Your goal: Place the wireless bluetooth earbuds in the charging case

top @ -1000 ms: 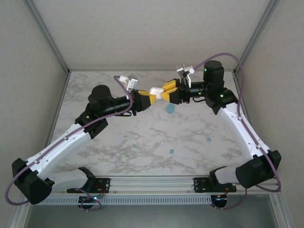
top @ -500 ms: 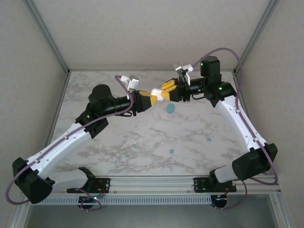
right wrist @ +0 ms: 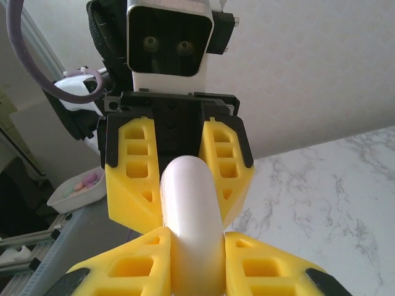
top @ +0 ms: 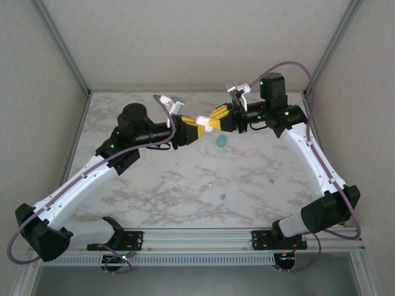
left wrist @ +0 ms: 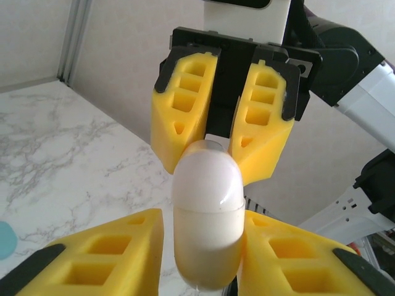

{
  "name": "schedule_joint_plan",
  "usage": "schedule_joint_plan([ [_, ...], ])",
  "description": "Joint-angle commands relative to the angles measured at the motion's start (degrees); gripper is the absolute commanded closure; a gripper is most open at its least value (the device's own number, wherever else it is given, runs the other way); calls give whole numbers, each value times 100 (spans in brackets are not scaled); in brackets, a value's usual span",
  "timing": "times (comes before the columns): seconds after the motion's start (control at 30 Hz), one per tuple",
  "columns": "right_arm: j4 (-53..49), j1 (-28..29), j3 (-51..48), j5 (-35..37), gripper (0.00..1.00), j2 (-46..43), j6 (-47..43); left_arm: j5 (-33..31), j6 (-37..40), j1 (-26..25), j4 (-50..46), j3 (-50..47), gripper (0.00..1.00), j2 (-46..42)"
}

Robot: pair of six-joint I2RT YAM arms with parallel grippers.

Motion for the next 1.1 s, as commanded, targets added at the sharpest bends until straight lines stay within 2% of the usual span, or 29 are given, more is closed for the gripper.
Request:
schedule_joint_plan([
  [0.0,-52,42,222,-129,81,28,-65,120,137,7,-203,126,63,74],
  [0.23,-104,42,174,-138,81,23,-108,122,-251,7,280,80,59,240],
  [0.33,-160,42,163,-93,80,30,-143,129,-311,4,361,86,62,276],
  [0.5,-216,41,165,-72,79,48,-187,105,-207,7,232,116,73,292],
  [0.6,-220,41,178,58,74,41,-147,135,-88,-2,86,171,77,344],
  [0.7,-176,41,155,484,58,-47,173,2,224,2,-206,236,81,352],
  [0.8,131,41,-122,1087,54,-248,727,-132,408,6,29,22,82,248],
  [0.93,571,25,-575,1536,53,-493,1120,-124,444,-2,664,-280,83,159],
  [1.07,638,36,-681,1471,47,-542,1124,-124,443,-2,1195,-512,83,95],
])
